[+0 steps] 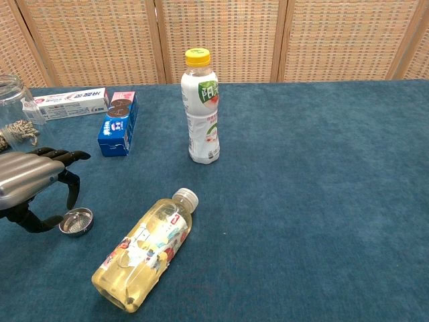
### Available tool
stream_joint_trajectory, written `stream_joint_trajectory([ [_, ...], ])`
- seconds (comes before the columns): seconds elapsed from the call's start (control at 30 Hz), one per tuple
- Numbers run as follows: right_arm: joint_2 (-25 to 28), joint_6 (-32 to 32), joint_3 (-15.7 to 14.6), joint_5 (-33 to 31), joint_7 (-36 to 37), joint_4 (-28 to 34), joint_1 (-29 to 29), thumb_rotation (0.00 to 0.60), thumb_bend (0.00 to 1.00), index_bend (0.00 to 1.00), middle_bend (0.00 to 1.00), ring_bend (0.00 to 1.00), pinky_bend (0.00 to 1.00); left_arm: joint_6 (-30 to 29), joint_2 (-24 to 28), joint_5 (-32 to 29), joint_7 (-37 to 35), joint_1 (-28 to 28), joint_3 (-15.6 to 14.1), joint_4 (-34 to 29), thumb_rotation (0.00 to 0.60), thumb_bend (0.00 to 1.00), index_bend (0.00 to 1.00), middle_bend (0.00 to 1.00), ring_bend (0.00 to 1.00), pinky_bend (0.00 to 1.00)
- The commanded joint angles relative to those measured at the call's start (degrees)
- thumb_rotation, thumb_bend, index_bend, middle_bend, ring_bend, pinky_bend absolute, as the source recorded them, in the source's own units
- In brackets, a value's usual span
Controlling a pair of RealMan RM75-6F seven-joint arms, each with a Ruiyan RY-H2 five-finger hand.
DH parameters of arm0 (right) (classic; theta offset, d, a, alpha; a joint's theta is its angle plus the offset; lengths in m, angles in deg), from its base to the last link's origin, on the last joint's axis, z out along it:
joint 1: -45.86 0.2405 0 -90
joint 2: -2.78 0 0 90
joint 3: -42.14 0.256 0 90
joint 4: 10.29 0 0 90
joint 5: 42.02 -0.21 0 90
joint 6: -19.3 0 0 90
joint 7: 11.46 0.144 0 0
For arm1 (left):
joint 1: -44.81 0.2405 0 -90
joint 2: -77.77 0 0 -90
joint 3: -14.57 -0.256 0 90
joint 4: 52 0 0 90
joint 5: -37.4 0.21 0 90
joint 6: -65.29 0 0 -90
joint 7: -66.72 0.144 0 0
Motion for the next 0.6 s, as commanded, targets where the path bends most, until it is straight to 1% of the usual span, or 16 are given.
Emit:
stream_joint_trajectory([
  [0.03,0.0,0.0,0.0,0.0,0.1,0.0,0.0,0.6,0.0,0.08,0.0,0.0,0.13,0.0,-0.2,-0.2,0.1,-0.1,0.0,0.2,0.6,0.39,0.51,0.0,0.0,0.0],
  [0.6,0.2,0.1,-0.1,0.4,0.3,0.2,0.0,0.6,0.0,0.08,0.0,0.0,0.12,-0.5,-2.3,-0.8,0.2,-1.0,-0.1,2.2,0.6,0.4,0.52,0.0,0.0,0.0],
])
